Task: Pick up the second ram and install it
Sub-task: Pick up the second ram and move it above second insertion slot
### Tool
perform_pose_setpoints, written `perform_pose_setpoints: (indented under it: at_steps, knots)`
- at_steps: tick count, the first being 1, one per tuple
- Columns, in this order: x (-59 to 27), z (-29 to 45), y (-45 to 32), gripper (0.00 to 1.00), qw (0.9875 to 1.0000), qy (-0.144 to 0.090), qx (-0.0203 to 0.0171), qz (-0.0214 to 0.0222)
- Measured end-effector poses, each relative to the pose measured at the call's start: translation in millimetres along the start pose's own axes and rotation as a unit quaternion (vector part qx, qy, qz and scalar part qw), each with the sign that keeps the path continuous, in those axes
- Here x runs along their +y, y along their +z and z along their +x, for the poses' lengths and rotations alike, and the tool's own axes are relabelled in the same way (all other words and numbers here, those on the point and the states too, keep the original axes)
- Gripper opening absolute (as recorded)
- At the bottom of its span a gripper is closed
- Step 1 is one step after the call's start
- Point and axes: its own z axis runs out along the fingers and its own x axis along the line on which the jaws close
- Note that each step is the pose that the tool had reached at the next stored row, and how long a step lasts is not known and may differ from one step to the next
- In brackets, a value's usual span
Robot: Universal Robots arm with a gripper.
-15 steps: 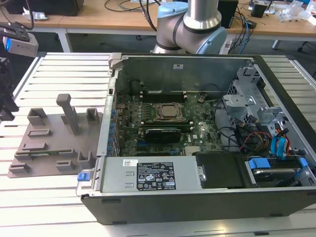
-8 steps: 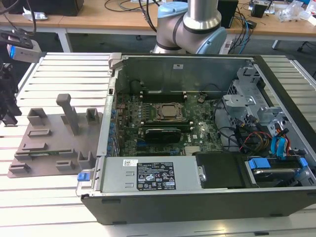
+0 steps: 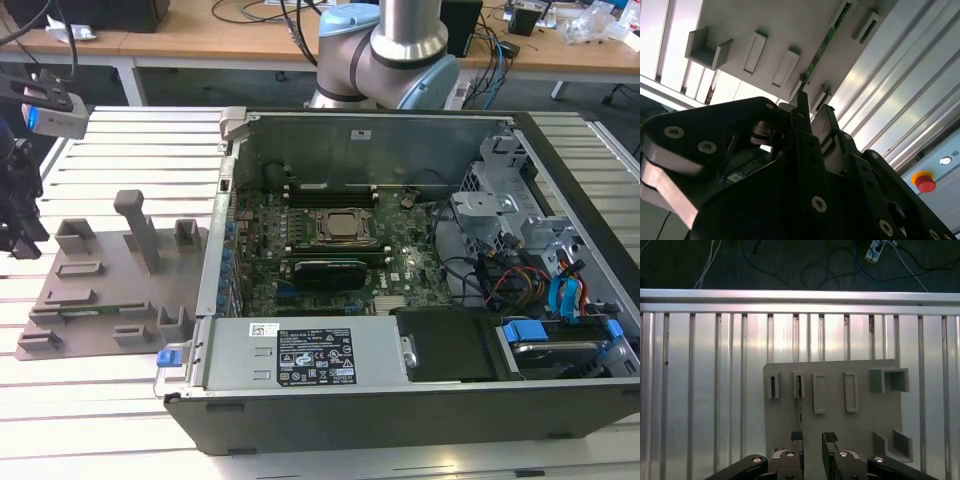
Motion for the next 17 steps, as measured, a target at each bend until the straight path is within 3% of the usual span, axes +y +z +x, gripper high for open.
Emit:
perform_pose_setpoints:
  at_steps: [17]
  knots:
    - [-1.3,0.7,27.5,0.30,1.0000,0.000,0.0000,0.0000]
